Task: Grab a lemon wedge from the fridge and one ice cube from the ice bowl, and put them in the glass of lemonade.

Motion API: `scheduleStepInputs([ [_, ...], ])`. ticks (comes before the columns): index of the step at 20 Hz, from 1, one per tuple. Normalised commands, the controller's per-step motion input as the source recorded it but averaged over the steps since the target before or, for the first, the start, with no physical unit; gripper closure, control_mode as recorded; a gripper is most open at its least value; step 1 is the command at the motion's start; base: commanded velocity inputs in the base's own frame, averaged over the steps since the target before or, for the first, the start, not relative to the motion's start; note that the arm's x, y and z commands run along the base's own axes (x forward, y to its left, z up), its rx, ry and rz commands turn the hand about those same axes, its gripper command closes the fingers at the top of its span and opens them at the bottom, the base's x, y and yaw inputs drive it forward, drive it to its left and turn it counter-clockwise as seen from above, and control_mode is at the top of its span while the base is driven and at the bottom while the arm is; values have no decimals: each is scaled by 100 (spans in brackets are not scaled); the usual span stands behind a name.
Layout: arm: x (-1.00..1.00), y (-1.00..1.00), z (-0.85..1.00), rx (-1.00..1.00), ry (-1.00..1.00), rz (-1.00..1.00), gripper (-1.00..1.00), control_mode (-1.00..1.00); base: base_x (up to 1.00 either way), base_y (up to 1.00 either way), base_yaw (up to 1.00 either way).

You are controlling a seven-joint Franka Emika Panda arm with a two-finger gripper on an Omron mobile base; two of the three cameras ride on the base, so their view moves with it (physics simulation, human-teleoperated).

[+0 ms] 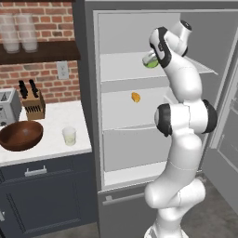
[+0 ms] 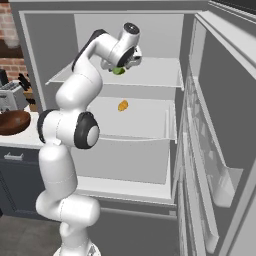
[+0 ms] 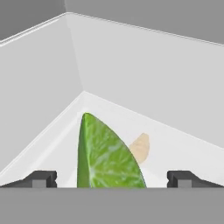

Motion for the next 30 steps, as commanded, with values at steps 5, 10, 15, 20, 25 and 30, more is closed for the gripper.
scheduleStepInputs([
  [5, 3, 0, -30, 0, 0, 1, -100, -100, 0, 0, 0],
  [10, 0, 0, -13, 0, 0, 1, -100, -100, 0, 0, 0],
  [15, 0, 0, -4, 0, 0, 1, 100, -100, 0, 0, 0],
  [20, 0, 0, -2, 0, 1, 0, 100, -100, 0, 0, 0],
  [25, -7, 0, 0, 0, 1, 0, 100, -100, 0, 0, 0],
  [30, -79, 0, 0, 0, -7, 0, 100, -100, 0, 0, 0],
])
